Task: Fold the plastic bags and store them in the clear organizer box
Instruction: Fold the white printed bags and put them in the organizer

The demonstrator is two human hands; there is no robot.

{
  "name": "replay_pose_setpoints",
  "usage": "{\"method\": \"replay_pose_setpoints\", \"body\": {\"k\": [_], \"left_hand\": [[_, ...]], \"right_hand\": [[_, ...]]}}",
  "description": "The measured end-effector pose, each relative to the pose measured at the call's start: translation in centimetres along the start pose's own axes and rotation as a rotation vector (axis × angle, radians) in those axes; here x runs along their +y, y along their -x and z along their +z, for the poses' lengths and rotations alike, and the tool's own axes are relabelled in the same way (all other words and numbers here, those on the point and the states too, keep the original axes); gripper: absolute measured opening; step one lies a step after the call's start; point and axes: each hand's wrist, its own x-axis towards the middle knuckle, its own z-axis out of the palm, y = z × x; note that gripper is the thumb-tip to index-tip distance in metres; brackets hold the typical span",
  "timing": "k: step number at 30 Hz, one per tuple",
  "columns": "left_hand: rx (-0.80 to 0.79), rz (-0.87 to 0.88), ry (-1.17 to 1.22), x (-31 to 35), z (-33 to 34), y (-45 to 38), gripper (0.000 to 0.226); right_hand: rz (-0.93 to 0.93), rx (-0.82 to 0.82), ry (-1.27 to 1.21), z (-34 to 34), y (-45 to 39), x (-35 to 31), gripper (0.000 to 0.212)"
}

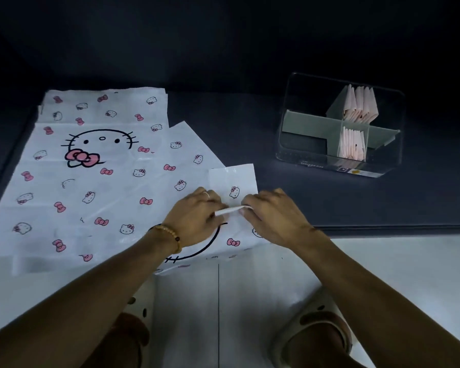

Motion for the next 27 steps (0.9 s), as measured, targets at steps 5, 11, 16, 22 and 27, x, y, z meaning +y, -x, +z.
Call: {"method": "replay_pose_setpoints", "body": {"k": [5, 11, 16, 22, 27], "left_hand": [[0.111, -0.277, 0.254, -0.2, -0.2, -1.5, 0.031], [0.192, -0.507, -0.011, -0.1, 0.4, -5.2, 0.036], [0.186, -0.561, -0.133, -0.9, 0.9, -6.7, 0.04], [0.187, -0.625, -0.216, -1.3, 0.9, -7.4, 0.035], [0.176, -0.625, -0.232, -1.4, -0.2, -7.3, 0.035]], "right_hand": [[0.452, -0.004, -0.555, -0.6, -1.0, 1.5, 0.009], [0.717, 0.036, -0.488, 0.8, -4.8, 1.9, 0.031], [0.809, 0.051, -0.439, 1.7, -6.4, 2.4, 0.031], [0.808, 0.196, -0.222, 1.7, -7.0, 2.3, 0.034], [0.225, 0.214, 0.041, 3.4, -4.4, 3.2, 0.04]]}}
